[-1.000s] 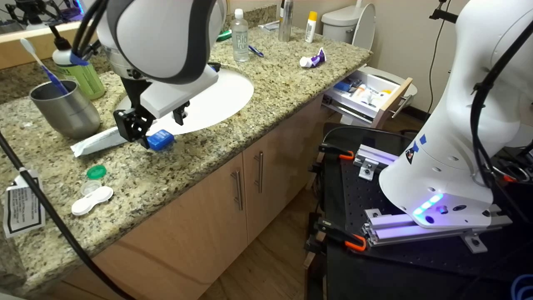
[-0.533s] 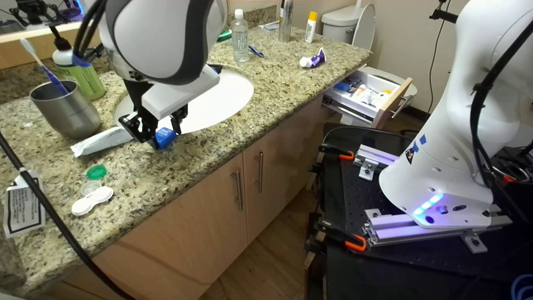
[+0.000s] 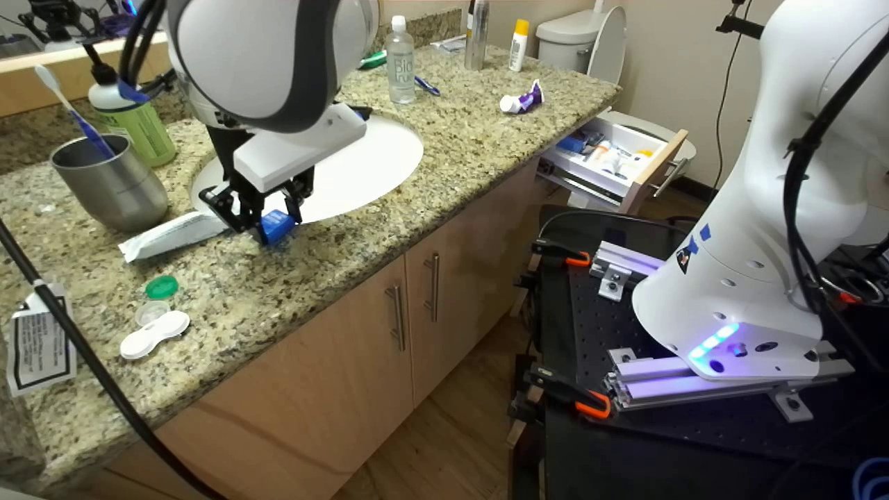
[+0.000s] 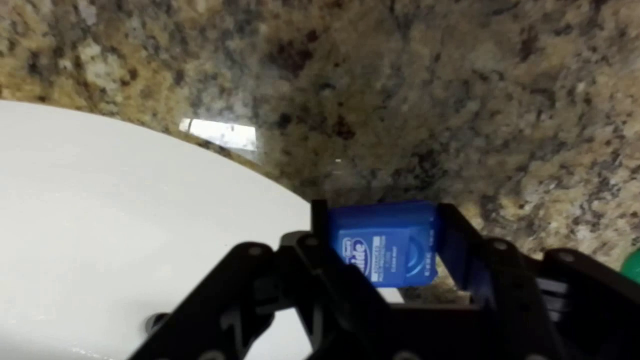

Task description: Move the purple tube of tooth paste to the right, move the blue object to the right, move the white tube to the right, remove the toothbrush from the silver cup and place it on the right side of the counter

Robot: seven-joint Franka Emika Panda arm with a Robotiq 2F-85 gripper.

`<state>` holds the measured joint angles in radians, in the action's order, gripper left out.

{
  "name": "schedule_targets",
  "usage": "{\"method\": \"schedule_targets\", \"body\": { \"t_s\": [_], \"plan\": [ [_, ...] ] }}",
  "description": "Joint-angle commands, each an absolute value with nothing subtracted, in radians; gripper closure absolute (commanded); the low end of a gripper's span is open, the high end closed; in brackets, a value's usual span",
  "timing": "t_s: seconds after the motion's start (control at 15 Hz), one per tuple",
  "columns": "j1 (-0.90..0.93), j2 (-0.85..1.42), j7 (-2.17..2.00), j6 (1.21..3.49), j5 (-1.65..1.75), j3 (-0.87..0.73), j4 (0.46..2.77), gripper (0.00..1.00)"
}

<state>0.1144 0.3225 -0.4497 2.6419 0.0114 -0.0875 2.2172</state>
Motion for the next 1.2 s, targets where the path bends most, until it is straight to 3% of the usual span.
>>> {"method": "schedule_targets", "body": {
  "t_s": [0.0, 0.27, 0.6, 1.13],
  "plan": [
    [0.093, 0.214, -0.536, 2.431, 0.067, -0.174, 2.201, 0.7],
    [-0.014, 0.083, -0.574, 2.212, 0.047, -0.232, 2.194, 0.7],
    [-0.212, -0.041, -0.5, 2.106, -0.064, -0.32, 2.251, 0.7],
    [-0.487, 0.098, -0.411, 2.172, -0.217, -0.534, 2.212, 0.7]
  ]
}}
